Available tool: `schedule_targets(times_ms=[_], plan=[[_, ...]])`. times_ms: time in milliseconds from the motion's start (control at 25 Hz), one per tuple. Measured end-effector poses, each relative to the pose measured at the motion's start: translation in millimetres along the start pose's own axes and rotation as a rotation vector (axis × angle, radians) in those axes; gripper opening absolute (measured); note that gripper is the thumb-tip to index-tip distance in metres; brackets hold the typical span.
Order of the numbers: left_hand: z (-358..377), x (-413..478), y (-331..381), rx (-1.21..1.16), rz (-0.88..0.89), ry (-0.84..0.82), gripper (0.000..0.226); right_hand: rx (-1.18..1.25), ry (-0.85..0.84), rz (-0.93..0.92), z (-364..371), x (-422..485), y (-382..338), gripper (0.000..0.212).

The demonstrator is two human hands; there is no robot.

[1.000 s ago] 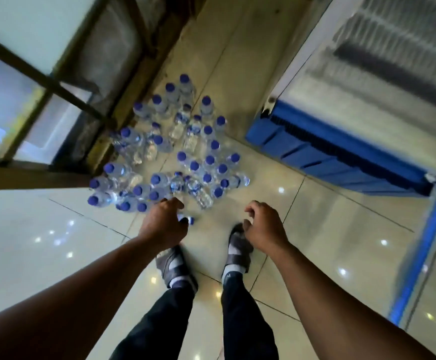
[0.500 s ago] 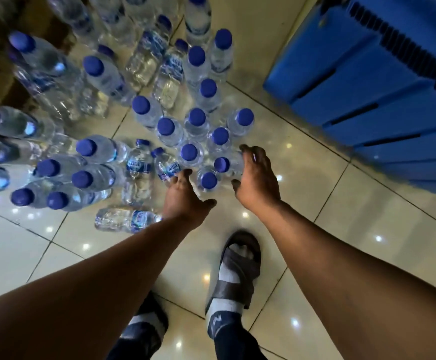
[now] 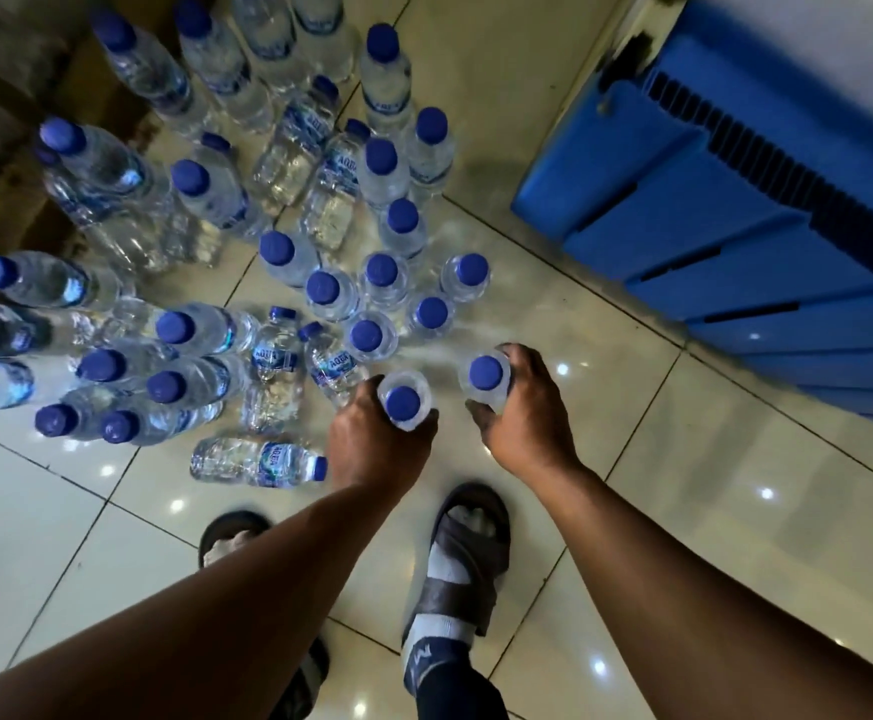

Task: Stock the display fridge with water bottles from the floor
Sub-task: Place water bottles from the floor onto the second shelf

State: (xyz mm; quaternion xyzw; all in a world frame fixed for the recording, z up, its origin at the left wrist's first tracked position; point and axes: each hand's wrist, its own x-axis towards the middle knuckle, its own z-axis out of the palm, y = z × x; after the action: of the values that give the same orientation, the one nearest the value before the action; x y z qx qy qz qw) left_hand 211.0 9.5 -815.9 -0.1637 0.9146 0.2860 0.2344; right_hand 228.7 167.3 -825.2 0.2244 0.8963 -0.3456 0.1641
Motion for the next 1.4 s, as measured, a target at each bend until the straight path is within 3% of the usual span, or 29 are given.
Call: schedule_targets(times_ms=[280, 400, 560, 760, 960, 1080, 1280, 1400], plan=[[-158.9, -60.2, 76.8, -0.042, 0.382, -0.013, 0.051, 0.409, 0.248, 0.061, -152.7, -77.3, -114.9, 0.046], [-266.3, -93.8, 162.3, -0.088, 0.487, -0.056, 0.056, 0.58, 0.345, -0.032, -267.0, -119.3, -192.5, 0.044], [-397.1, -162.0, 280.0, -0.204, 0.677, -0.104, 0.048, 0.732, 0.454, -0.133, -408.8, -186.6, -283.2, 0.037], [-513.1, -267.9, 404.4, -0.304, 0.962, -0.134, 0.04, 1.033, 0.56, -0.232, -547.4, -276.0, -343.7, 0.045], [-541.9, -323.6, 490.4, -0.416, 1.084, -0.204, 0.061, 0.853, 0.827, -0.314, -648.5, -307.3, -343.1, 0.064], [-540.8, -336.0, 540.3, -0.468, 1.086, -0.257, 0.066, 1.026, 0.909, -0.304, -712.1, -297.8, -334.3, 0.074], [-517.7, -334.4, 613.1, -0.574, 1.063, -0.244, 0.054, 1.073, 0.955, -0.179, -796.3, -208.4, -304.0, 0.058], [-508.5, -328.4, 641.3, -0.623, 1.026, -0.203, 0.053, 0.933, 0.952, -0.115, -836.3, -143.1, -295.4, 0.055]])
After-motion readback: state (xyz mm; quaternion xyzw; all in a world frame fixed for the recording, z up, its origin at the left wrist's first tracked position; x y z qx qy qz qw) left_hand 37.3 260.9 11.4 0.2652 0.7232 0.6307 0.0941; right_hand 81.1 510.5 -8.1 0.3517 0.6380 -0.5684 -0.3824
